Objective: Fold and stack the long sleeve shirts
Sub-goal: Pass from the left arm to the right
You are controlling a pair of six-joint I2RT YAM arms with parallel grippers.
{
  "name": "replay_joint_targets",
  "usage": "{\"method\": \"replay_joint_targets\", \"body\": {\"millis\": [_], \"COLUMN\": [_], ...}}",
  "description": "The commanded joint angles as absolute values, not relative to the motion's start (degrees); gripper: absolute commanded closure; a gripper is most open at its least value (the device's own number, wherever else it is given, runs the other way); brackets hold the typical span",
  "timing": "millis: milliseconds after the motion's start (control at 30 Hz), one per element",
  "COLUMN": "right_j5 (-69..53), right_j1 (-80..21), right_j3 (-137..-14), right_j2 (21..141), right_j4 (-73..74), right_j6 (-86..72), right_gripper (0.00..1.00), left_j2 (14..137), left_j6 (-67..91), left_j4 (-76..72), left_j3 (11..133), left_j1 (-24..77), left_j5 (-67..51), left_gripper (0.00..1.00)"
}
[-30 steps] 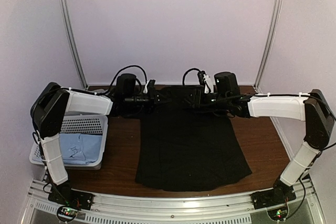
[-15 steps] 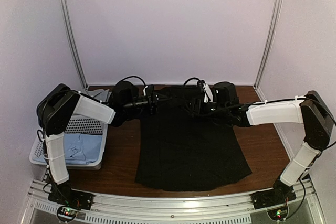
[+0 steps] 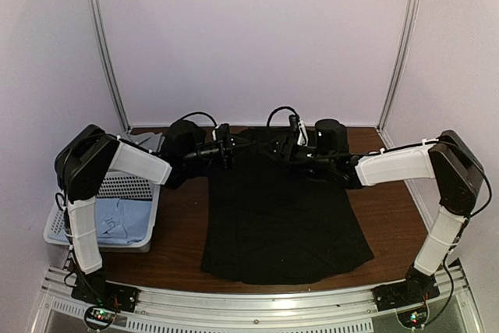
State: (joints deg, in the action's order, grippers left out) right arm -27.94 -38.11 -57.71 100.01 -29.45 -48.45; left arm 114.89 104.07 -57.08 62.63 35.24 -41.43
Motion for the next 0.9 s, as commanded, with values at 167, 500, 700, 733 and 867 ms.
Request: {"method": "replay_joint_targets", "body": {"millis": [167,500,700,733,867], "right_j5": [-31.09,-32.98,-34.88,-35.30,-37.02], "right_j1": [-36.84,-35.23,-34.73,-34.63,-34.38], "right_j3": [-60.96,-62.85,-65.14,-65.32,-66.10], "right_j2": [101.48,100.04,100.28,100.40,101.12], "right_j4": [-34.60,-28.04,-24.58,-24.53,-25.02], "right_j6": [-54.22,-54.29,-54.05,-54.34,-55.47], "right_gripper": [0.84,1.00,1.00,1.00,1.00], "left_j2": [115.08,107.89,100.55,99.34,96.03], "left_j6": [101.01,79.07,50.35,45.99,29.77], "left_j4": [-59.17,-40.83,-16.00,-11.05,-1.81], "left_j3": [62.97,65.99,70.92,71.53,73.39], "left_j1": [35.51,34.17,34.34,34.55,36.60], "left_j5": [-43.58,-42.27,-32.60,-29.68,-17.00], "left_gripper": [0.99,0.58,0.41,0.39,0.32]}}
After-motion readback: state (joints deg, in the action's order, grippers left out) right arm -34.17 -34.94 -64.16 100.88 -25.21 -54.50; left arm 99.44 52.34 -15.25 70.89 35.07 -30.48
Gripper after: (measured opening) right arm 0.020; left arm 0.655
